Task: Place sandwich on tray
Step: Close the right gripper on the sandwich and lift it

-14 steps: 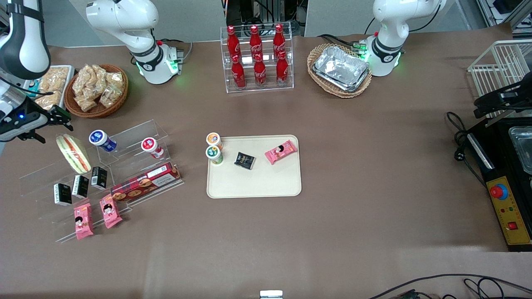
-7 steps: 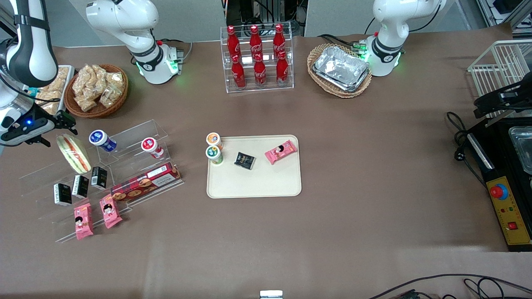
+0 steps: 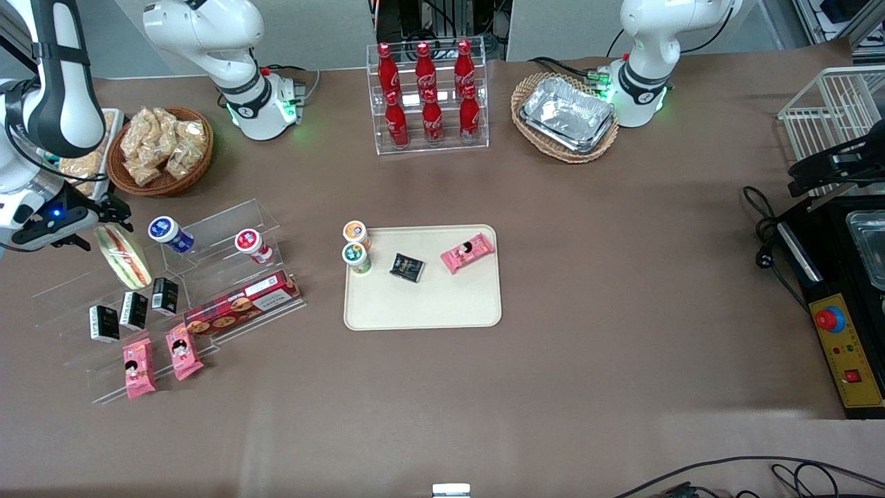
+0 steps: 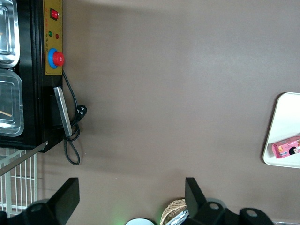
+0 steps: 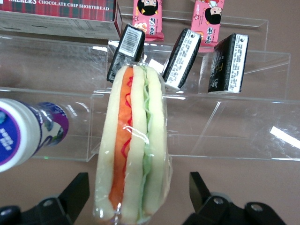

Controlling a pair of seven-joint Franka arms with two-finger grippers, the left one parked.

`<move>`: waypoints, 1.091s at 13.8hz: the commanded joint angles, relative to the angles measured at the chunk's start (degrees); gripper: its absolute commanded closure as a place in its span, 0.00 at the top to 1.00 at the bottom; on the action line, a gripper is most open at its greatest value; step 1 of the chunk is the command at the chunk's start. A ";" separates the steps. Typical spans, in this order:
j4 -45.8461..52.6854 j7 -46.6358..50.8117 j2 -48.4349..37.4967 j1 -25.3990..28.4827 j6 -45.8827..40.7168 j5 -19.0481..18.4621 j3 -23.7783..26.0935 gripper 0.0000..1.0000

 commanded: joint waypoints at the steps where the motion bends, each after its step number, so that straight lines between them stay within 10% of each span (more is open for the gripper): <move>1: -0.16 0.14 0.78 0.68 1.56 -0.82 -0.02 0.45; 5: 0.45 1.28 1.32 0.77 1.56 -0.12 -0.02 0.00; 8: 3.26 5.22 0.36 0.15 -0.36 0.77 -0.37 0.00; 15: 37.44 19.77 7.64 1.11 -39.55 0.94 0.76 0.00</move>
